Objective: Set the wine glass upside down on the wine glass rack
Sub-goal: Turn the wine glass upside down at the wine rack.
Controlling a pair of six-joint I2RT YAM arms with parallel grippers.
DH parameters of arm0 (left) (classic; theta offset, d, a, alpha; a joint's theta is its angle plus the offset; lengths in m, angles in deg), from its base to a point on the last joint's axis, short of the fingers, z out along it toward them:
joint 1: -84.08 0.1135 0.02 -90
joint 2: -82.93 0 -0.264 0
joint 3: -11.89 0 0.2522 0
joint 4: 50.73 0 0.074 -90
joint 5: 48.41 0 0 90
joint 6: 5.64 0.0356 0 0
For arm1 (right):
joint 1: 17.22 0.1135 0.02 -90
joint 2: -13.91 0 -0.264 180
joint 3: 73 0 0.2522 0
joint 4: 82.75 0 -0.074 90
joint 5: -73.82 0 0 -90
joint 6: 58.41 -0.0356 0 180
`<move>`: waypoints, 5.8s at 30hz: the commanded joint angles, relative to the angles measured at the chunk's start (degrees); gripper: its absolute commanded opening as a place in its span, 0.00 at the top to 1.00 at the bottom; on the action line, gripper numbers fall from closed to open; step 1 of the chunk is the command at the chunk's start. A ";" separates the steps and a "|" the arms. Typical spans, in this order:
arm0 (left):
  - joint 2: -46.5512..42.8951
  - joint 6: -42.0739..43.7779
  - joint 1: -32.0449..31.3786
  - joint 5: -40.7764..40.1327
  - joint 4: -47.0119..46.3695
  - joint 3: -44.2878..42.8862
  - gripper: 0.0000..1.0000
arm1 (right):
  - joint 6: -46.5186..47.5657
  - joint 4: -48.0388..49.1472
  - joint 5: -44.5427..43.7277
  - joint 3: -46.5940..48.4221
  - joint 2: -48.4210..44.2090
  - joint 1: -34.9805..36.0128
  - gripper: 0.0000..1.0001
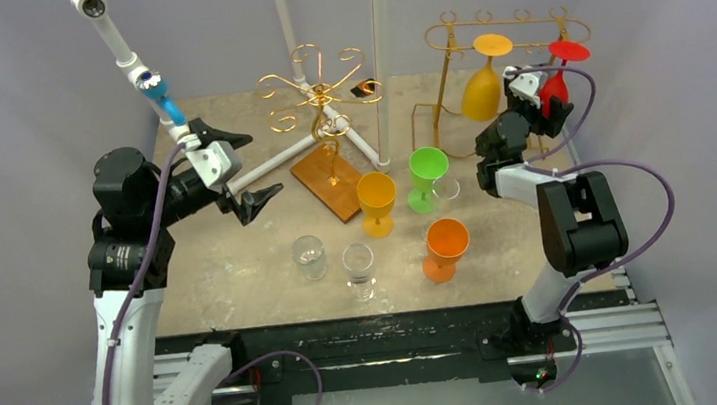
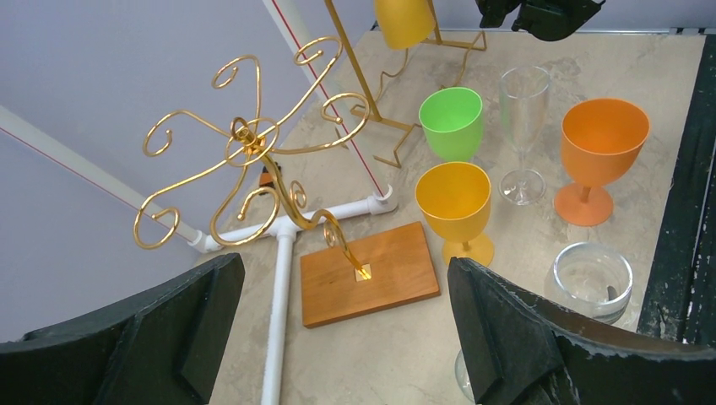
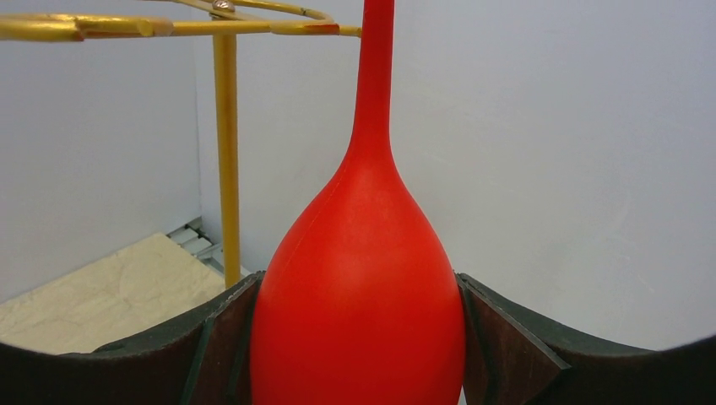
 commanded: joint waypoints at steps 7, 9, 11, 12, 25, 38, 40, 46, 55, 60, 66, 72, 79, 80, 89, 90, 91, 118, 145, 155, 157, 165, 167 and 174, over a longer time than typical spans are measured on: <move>0.08 1.80 -0.11 1.08 -1.06 0.76 0.00 | 0.92 3.45 0.66 2.72 1.40 0.21 0.93; 0.32 1.32 -0.12 1.23 -1.48 0.87 0.00 | 0.40 3.58 1.03 1.81 0.47 0.86 0.93; 0.66 0.68 -0.11 1.49 -1.91 0.83 0.00 | 0.19 4.75 0.89 0.57 -0.50 1.65 0.93; 0.81 0.58 -0.11 1.64 -1.94 0.85 0.00 | 0.26 5.53 0.96 -0.11 -0.91 2.10 0.94; 2.16 0.14 -0.15 1.54 -1.11 -0.39 0.00 | 6.38 15.46 4.32 -2.90 -0.64 6.45 0.92; 2.31 0.27 -0.11 1.61 -0.51 -0.64 0.00 | 5.07 12.25 7.24 1.55 3.26 5.93 0.92; 2.13 0.39 -0.11 1.69 -0.35 -0.40 0.00 | 4.47 10.48 8.07 2.65 3.81 5.79 0.92; 1.60 2.40 -0.11 1.98 1.66 -0.49 0.00 | 3.39 7.89 9.68 4.56 5.22 5.21 0.92; 1.27 3.92 -0.11 1.79 3.11 -0.38 0.00 | 0.85 6.82 9.10 3.04 5.48 4.09 0.92; 1.10 3.72 -0.14 1.94 2.73 0.17 0.00 | -0.72 5.84 9.18 2.52 5.40 3.54 0.92; 1.24 3.32 -0.11 1.92 2.01 0.56 0.00 | -1.55 5.04 9.42 2.76 5.85 3.02 0.91; 1.07 3.21 -0.11 2.05 1.63 0.84 0.00 | -2.62 4.21 9.59 1.87 6.69 3.04 0.83; 0.74 3.13 -0.35 2.06 1.54 0.87 0.00 | -3.70 5.35 6.30 0.35 7.51 3.02 0.48; 0.70 3.06 -0.37 2.05 1.52 0.85 0.00 | -3.91 5.26 5.77 0.25 7.39 3.02 0.42; 0.24 2.06 -0.53 2.74 0.83 1.01 0.00 | -8.85 -0.60 4.96 -1.70 2.55 3.17 0.01; 0.11 1.87 -0.54 2.94 0.73 1.02 0.00 | -9.70 -1.82 5.06 -2.01 1.76 3.11 0.01; 0.02 1.71 -0.55 3.13 0.63 1.02 0.00 | -10.52 -2.96 5.51 -2.69 0.67 3.10 0.01; 0.18 -0.42 -0.55 2.76 4.82 -0.42 0.00 | -52.39 -48.38 20.39 -18.37 -26.95 4.62 0.12; -0.44 2.56 -0.55 1.79 5.63 0.45 0.00 | -85.98 -70.86 38.33 -10.37 -14.21 -4.00 1.00; 0.15 3.34 -0.55 1.24 6.45 0.06 0.00 | -100.53 -62.30 45.88 -12.25 -6.18 -5.24 1.00; 0.28 3.84 -0.55 1.11 6.75 -0.03 0.00 | -101.84 -62.44 46.04 -11.21 -4.26 -5.25 1.00; 0.94 4.88 -0.55 0.86 7.36 -0.12 0.00 | -109.88 -54.11 48.21 -13.08 0.06 -6.17 1.00; 1.20 4.80 -0.55 1.06 7.31 -0.16 0.00 | -110.62 -52.29 49.99 -12.25 2.10 -6.20 1.00; 1.49 5.26 -0.57 0.82 7.74 -0.36 0.00 | -109.23 -49.58 56.10 -9.98 5.27 -6.30 1.00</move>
